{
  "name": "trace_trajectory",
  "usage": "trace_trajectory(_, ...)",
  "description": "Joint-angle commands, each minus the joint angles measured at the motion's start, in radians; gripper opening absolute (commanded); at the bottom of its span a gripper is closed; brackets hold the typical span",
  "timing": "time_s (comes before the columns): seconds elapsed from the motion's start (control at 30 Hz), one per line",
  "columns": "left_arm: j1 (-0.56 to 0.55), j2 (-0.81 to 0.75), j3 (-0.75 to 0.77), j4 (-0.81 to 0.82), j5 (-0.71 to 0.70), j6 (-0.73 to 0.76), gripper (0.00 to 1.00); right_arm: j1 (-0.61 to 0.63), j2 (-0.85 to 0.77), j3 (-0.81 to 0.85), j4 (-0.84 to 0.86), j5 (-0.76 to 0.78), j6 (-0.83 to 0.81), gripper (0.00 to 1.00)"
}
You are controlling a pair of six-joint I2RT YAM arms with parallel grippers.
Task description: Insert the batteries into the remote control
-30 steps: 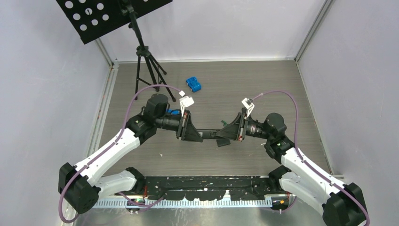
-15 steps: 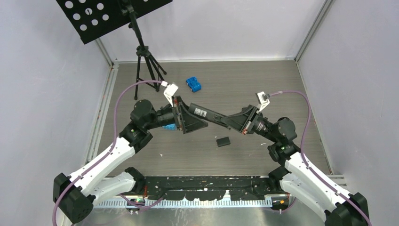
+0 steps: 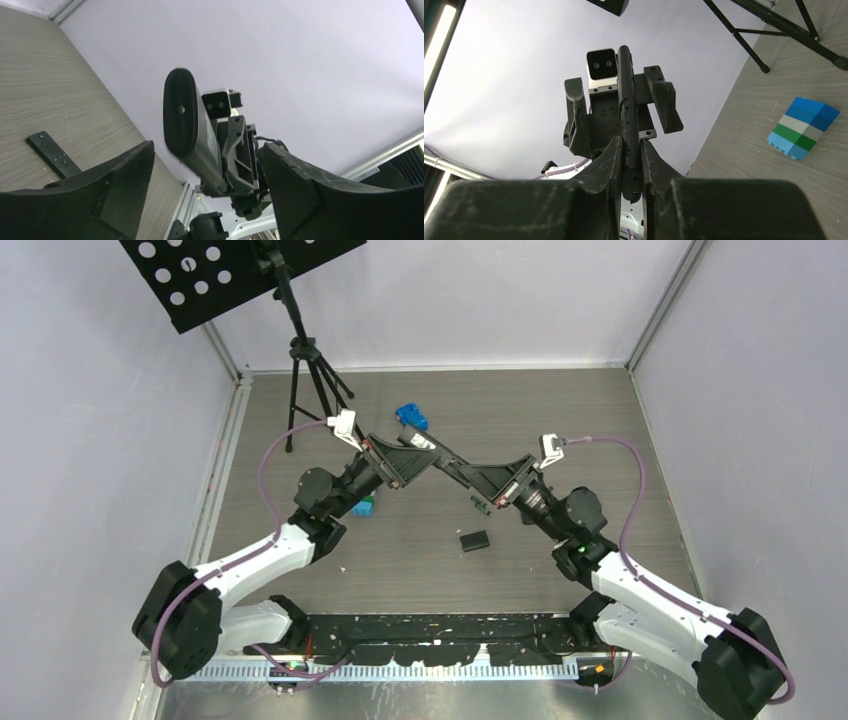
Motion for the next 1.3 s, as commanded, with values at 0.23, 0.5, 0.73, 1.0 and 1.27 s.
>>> trace_trajectory(0.23,-0.012,0.056,-0.005,0.170,-0.149,0.003,0.35,0.081,0.084,0.015,0.072,0.172,-0.001,0.06)
trace_trajectory(0.5,-0.011,0.073,-0.034,0.176,-0.205,0.083,0.01,0.080,0.083,0.017,0.021,0.146,0.000,0.17)
trace_trajectory(0.73,0.062,-0.004,-0.018,-0.123,-0.030,0.330,0.00,0.066,-0.098,0.049,-0.451,0.146,-0.199,0.79)
trace_trajectory(1.0,0.089,-0.141,0.035,-0.635,0.019,0.613,0.00,0.052,-0.012,0.376,-1.198,0.487,-0.549,0.63)
trace_trajectory(1.27,0.089,-0.192,0.026,-0.741,0.108,0.649,0.00,0.044,0.412,0.540,-1.342,0.533,-0.701,0.45)
